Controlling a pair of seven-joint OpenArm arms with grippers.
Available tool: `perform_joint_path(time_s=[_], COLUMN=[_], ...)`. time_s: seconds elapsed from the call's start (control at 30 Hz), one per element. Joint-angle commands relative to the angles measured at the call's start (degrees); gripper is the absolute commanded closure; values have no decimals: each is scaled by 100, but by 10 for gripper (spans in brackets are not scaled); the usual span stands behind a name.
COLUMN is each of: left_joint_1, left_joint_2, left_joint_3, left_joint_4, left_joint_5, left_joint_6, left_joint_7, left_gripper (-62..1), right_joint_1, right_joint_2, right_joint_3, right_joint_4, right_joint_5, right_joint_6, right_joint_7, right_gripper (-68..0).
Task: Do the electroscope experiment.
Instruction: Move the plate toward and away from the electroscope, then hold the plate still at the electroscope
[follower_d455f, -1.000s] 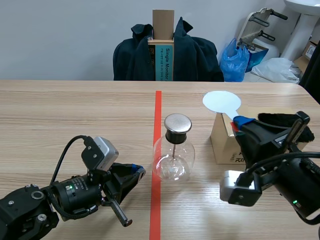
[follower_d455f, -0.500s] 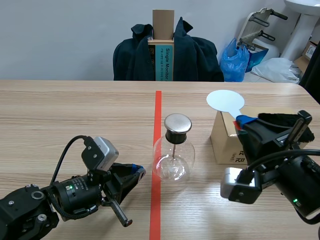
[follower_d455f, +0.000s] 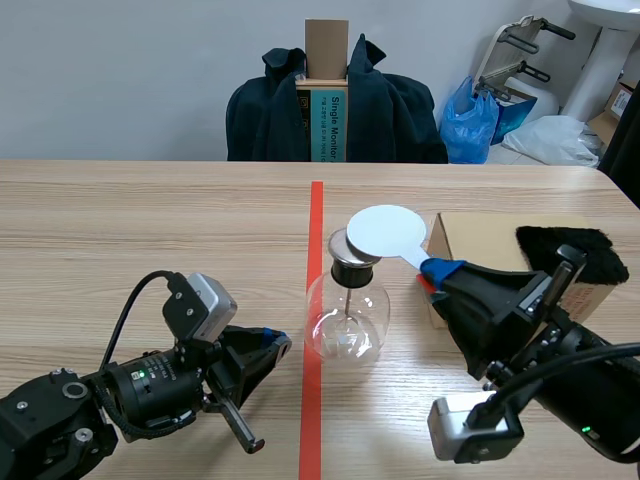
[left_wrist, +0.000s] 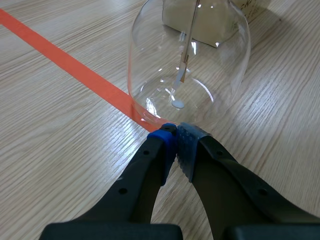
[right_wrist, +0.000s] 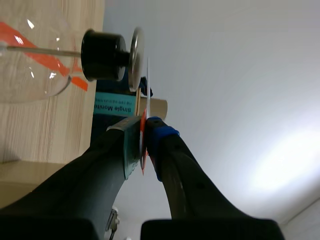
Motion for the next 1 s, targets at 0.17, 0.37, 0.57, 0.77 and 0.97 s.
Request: perform_joint_path(time_s=[0.17,0.37,0.57,0.77,0.97], left_joint_1=[-31,-31,-31,-31,-31], left_joint_2=[17,15,15,15,15], left_joint_3=[-4,-4,-4,-4,-4], left_joint_4=[125,125,125,125,125], left_joint_5=[-33,-33,-33,-33,-33], left_joint_6=[-24,-24,-24,-24,-24], left_joint_7=[-96,-96,-96,-96,-96], left_gripper=[-17,-17,-17,-17,-17], right_joint_1=[83,83,83,83,83], right_joint_2=[46,46,46,46,46], right_joint_3=[4,4,4,4,4], right_joint_4=[48,48,48,48,48], right_joint_5=[83,83,83,83,83], right_joint_6=[-61,-61,-61,-61,-61], right_joint_7=[216,238,238,238,236], right_gripper=[-8,-8,-8,-8,-8])
